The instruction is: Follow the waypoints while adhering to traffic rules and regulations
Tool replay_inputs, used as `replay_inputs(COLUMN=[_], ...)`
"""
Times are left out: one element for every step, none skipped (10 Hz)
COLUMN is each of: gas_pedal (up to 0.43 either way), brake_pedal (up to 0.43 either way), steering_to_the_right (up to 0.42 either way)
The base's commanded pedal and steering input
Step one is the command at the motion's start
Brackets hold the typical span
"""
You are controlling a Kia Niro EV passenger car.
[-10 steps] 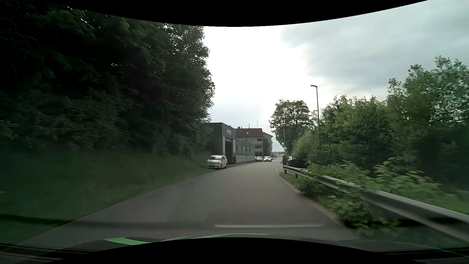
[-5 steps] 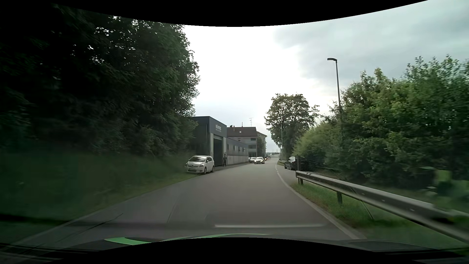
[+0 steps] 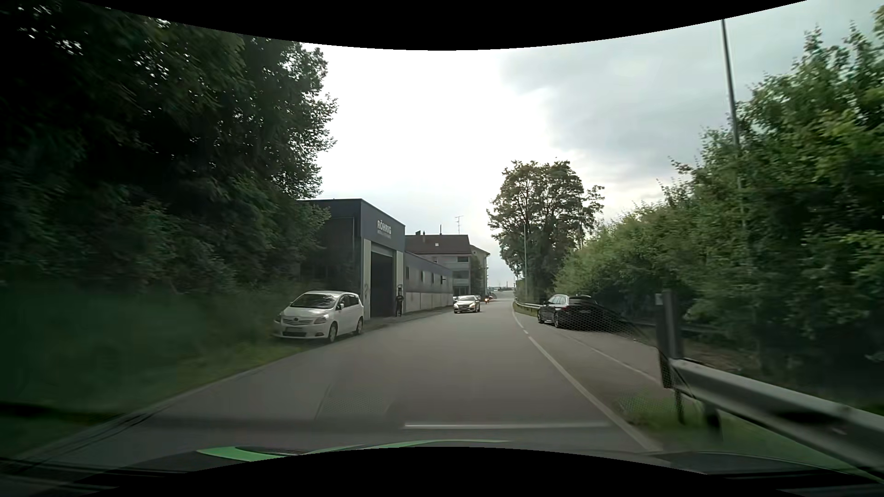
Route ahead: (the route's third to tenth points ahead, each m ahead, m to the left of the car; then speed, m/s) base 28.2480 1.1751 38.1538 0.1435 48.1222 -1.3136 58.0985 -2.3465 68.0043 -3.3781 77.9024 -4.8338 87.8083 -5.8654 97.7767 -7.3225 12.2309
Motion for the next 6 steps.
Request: replay_inputs(gas_pedal=[0.039,0.039,0.039,0.047,0.087,0.098], brake_pedal=[0.0,0.0,0.0,0.0,0.0,0.0], steering_to_the_right=[0.033,0.033,0.033,0.032,0.03,0.029])
